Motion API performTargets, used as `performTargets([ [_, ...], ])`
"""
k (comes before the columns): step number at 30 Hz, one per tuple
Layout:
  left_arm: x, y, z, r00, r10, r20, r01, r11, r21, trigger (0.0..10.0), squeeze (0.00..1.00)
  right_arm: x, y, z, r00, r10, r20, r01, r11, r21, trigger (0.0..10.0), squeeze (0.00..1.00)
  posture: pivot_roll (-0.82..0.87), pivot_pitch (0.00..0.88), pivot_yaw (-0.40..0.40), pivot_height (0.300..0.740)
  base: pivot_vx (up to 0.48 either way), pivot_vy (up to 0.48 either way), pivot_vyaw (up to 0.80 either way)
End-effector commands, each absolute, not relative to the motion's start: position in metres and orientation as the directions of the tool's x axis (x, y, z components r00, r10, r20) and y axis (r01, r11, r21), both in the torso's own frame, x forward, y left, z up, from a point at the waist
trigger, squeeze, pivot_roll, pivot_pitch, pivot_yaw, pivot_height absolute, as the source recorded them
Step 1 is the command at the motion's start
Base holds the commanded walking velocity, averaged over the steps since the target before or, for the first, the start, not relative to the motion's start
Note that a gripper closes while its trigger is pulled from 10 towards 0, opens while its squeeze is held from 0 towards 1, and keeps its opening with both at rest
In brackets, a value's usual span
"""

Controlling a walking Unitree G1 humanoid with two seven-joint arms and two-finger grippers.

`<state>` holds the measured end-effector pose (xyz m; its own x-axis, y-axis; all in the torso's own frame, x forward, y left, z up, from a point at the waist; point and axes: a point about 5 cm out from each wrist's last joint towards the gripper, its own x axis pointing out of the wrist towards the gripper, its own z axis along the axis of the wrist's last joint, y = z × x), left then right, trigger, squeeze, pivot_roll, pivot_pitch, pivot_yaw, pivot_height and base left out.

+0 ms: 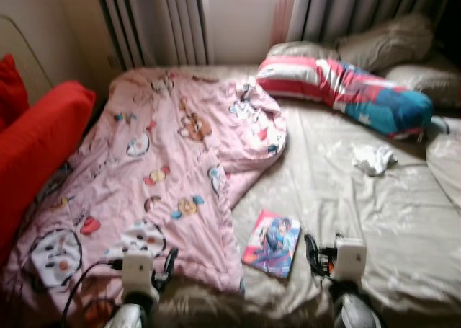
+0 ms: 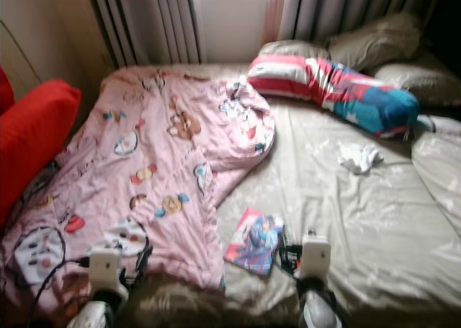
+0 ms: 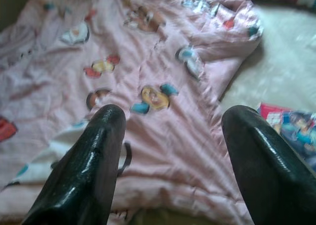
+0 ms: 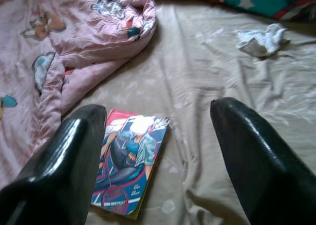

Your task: Clean up the room

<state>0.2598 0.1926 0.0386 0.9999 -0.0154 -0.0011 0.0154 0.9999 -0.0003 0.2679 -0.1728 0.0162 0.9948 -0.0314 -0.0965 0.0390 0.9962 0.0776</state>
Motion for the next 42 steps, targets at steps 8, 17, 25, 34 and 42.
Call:
performTargets([
  [8,0.255,0.189,0.041,0.999,-0.032,-0.017,0.032,0.999,-0.01,10.0,0.0,0.256,-0.167,0.017,0.996,-0.016,-0.093,0.022,0.998,0.064,10.0,0.0,-0.07,0.127,-0.001,0.74,0.0,0.0,0.0],
  [17,0.269,0.188,0.059,0.999,-0.046,0.02,0.047,0.999,-0.014,10.0,0.0,0.261,-0.17,0.027,0.997,-0.004,-0.083,0.008,0.998,0.056,10.0,0.0,-0.07,0.159,-0.004,0.722,0.218,0.0,0.2],
  [25,0.272,0.19,0.065,0.999,-0.046,0.027,0.046,0.999,-0.009,10.0,0.0,0.268,-0.167,0.037,0.998,0.003,-0.062,0.002,0.998,0.069,10.0,0.0,-0.06,0.171,-0.002,0.722,0.294,0.0,0.0],
  [34,0.273,0.19,0.068,0.998,-0.049,0.028,0.049,0.999,-0.006,10.0,0.0,0.27,-0.161,0.038,0.997,0.01,-0.07,-0.004,0.997,0.077,10.0,0.0,-0.06,0.182,0.0,0.722,0.26,0.0,0.0],
  [42,0.276,0.187,0.072,0.997,-0.064,0.035,0.065,0.998,-0.012,10.0,0.0,0.27,-0.16,0.036,0.995,0.014,-0.101,-0.007,0.998,0.066,10.0,0.0,-0.06,0.187,0.003,0.722,0.0,0.0,0.0],
])
